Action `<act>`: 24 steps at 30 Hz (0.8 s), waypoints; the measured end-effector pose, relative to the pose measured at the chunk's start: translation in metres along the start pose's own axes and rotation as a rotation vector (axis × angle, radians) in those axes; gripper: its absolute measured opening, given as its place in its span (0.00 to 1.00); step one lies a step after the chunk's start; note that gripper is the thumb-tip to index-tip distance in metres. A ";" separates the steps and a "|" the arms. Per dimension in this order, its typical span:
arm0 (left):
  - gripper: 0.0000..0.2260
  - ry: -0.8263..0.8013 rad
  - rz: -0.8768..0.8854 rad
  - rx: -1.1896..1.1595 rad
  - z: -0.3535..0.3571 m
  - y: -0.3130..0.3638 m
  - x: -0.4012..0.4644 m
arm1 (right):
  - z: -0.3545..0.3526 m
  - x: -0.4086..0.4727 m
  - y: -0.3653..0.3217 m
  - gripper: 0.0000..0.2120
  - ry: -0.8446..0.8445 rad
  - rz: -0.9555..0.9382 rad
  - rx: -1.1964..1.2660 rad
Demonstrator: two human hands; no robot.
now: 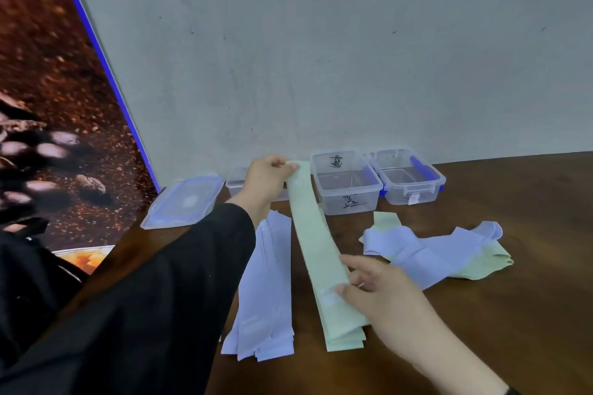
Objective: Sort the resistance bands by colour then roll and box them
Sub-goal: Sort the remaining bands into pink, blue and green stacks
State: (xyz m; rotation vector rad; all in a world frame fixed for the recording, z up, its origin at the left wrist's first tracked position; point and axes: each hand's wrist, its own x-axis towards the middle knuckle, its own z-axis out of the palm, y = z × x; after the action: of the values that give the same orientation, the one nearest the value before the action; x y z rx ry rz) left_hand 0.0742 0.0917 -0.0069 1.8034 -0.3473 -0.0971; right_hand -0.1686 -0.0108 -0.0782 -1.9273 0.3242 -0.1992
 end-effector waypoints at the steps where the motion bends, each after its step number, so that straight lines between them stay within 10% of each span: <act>1: 0.06 -0.030 -0.036 0.009 0.003 -0.010 0.004 | 0.004 0.004 0.009 0.19 0.012 0.000 -0.140; 5: 0.24 -0.235 -0.064 0.427 0.019 -0.050 0.006 | 0.022 0.015 0.049 0.08 0.076 -0.210 -0.635; 8: 0.13 -0.146 0.152 0.711 0.024 -0.076 -0.008 | 0.027 0.016 0.069 0.09 0.213 -0.375 -0.568; 24: 0.08 -0.116 0.315 0.432 0.010 -0.005 -0.030 | 0.011 0.003 0.035 0.33 0.092 -0.110 -0.286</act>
State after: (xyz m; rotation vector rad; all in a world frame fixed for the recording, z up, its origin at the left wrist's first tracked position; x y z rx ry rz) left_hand 0.0441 0.0920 -0.0175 2.1463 -0.7782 0.1036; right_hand -0.1667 -0.0139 -0.1149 -2.2257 0.3214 -0.3293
